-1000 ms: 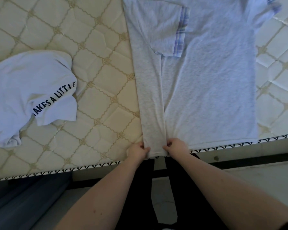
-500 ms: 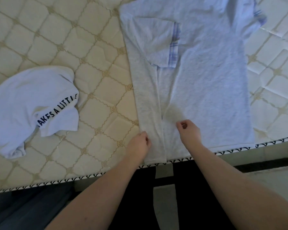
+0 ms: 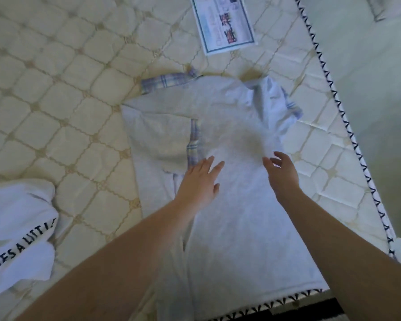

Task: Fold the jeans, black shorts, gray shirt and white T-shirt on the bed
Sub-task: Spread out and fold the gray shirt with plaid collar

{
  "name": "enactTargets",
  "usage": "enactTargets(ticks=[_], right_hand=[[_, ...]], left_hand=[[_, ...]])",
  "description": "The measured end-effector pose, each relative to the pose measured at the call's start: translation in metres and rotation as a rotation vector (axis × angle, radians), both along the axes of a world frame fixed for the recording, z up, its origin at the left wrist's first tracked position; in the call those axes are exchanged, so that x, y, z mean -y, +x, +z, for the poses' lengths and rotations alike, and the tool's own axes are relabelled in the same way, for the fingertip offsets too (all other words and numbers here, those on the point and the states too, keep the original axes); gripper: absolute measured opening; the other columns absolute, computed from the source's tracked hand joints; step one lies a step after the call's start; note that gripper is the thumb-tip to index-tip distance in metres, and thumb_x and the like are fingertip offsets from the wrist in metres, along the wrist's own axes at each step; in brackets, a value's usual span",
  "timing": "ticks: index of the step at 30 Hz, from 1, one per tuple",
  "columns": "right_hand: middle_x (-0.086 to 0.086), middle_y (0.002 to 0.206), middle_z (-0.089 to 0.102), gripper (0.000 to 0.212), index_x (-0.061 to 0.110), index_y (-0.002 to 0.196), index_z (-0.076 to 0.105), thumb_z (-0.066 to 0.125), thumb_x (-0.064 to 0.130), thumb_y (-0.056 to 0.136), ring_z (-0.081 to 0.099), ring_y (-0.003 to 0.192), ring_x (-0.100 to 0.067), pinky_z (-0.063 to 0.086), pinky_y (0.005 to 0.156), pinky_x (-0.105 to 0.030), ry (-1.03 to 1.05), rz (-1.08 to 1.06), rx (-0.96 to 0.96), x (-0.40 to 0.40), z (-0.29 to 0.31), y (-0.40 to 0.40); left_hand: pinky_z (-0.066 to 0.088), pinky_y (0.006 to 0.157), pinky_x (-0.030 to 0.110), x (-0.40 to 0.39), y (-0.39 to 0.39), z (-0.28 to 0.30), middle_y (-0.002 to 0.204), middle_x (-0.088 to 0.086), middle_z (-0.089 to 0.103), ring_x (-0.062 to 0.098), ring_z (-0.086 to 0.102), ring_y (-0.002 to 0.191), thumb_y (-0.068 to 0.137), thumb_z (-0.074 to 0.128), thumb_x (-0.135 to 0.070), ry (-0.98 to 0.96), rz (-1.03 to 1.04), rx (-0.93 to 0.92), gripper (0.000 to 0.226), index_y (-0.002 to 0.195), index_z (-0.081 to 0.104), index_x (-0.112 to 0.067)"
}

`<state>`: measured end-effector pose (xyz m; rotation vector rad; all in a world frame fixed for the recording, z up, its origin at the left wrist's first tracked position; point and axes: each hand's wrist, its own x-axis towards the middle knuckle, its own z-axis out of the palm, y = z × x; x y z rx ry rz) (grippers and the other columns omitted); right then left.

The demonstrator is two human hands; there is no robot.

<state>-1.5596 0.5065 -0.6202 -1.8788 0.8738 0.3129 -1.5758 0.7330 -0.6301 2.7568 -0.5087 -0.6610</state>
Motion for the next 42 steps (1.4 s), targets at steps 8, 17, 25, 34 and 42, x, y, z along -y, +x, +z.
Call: enactTargets(ticks=[8,17,25,34,42], right_hand=[[-0.003,0.144,0.045,0.083,0.018,0.152,0.020,0.069,0.036,0.088,0.051,0.116,-0.023,0.040,0.089,-0.034,0.107,-0.187,-0.066,0.052,-0.018,0.095],[0.004,0.111,0.054,0.076,0.018,0.135,0.049,0.073,0.058,0.075,0.056,0.106,-0.024,0.044,0.093,-0.034,0.321,-0.407,-0.216,0.070,-0.027,0.161],[0.001,0.086,0.060,0.036,0.016,0.112,0.060,0.069,0.040,0.087,0.058,0.071,-0.013,0.047,0.052,-0.022,0.386,-0.505,-0.075,0.094,-0.027,0.144],[0.014,0.097,0.070,0.015,0.041,0.096,0.062,0.048,0.037,0.101,0.066,0.093,-0.004,0.054,0.072,-0.016,0.442,-0.270,0.114,0.056,0.007,0.131],[0.021,0.123,0.059,0.034,0.047,0.116,0.053,0.045,0.017,0.103,0.051,0.109,0.021,0.038,0.089,0.000,0.460,0.250,0.302,-0.020,0.025,0.093]], left_hand=[[0.010,0.118,0.049,0.046,0.088,-0.031,0.162,0.000,-0.018,0.029,-0.005,0.150,0.092,0.059,-0.046,0.214,-0.064,-0.101,0.090,0.154,-0.005,-0.037],[0.013,0.116,0.061,0.073,0.119,-0.041,0.158,0.001,-0.032,0.034,-0.016,0.148,0.082,0.071,-0.048,0.280,-0.032,-0.241,0.108,0.152,-0.011,-0.039],[0.012,0.116,0.061,0.074,0.123,-0.035,0.158,0.001,-0.032,0.033,-0.019,0.147,0.082,0.071,-0.048,0.282,-0.047,-0.281,0.108,0.152,-0.010,-0.039],[0.014,0.116,0.061,0.073,0.126,-0.036,0.158,-0.002,-0.030,0.031,-0.021,0.147,0.082,0.071,-0.048,0.266,-0.034,-0.301,0.107,0.152,-0.009,-0.041],[0.039,0.106,0.045,0.062,0.150,-0.027,0.156,0.005,0.030,0.031,0.029,0.141,0.098,0.050,-0.037,0.017,0.040,-0.228,0.047,0.144,0.043,-0.029]])
